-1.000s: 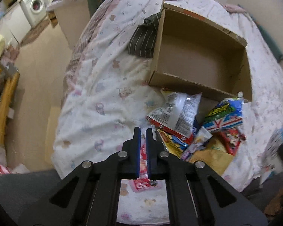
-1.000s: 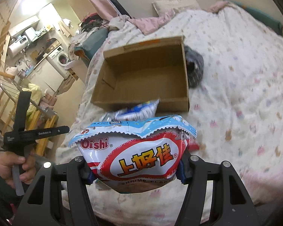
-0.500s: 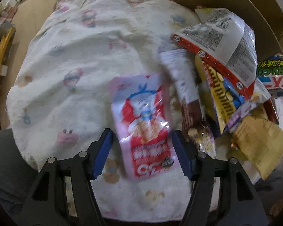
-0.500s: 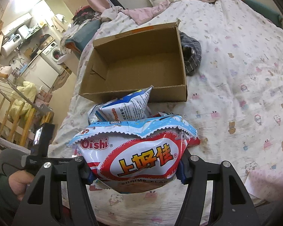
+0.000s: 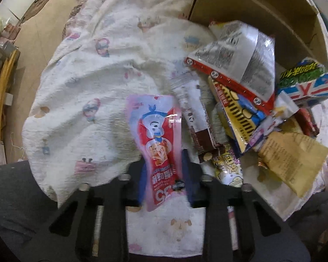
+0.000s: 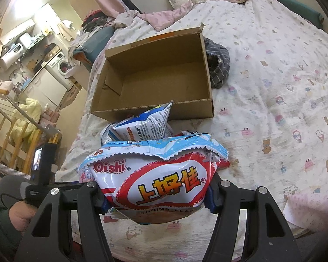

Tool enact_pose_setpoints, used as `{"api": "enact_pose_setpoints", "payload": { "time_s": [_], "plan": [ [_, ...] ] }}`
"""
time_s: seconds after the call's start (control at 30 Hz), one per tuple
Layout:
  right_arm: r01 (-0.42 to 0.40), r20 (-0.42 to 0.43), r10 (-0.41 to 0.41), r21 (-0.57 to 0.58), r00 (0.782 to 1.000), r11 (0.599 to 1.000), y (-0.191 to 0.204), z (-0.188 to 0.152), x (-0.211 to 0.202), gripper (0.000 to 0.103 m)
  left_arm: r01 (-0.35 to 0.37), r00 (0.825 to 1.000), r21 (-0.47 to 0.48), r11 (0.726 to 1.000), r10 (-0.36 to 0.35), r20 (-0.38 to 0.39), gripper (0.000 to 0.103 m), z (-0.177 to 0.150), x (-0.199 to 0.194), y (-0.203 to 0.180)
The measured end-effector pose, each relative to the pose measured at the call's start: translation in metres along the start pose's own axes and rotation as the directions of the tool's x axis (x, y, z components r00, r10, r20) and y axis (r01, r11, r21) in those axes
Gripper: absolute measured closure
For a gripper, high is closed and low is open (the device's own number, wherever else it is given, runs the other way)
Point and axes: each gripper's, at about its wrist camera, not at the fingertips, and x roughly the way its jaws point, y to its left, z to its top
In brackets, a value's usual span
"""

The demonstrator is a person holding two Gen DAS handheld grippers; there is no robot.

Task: Organize snacks
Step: 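Grasp the pink sachet with the left tool and lift it, then carry both packets into the cardboard box and open both tools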

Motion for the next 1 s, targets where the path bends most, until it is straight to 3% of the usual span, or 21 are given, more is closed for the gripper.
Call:
{"api": "enact_pose_setpoints", "payload": {
  "time_s": [0.3, 0.63, 1.0],
  "plan": [
    [0.005, 0.007, -0.005, -0.003, 1.000, 1.000, 0.001, -0.001, -0.002, 0.038, 0.033, 0.999, -0.013, 0.999, -0.032, 0.007, 0.091, -0.006, -0.013, 0.016],
    [-0.031, 0.027, 0.031, 0.000, 0.999, 1.000, 0.000, 0.001, -0.014, 0.038, 0.083, 0.989, 0.010, 0.996, -0.084, 0.124, 0.091, 0.003, -0.072, 0.020],
    [-0.034, 0.080, 0.035, -0.020, 0.996, 0.999, 0.013, 0.064, -0.011, 0.038, 0.110, 0.961, 0.132, 0.985, -0.140, 0.240, 0.091, 0.081, -0.099, -0.039]
  ]
}}
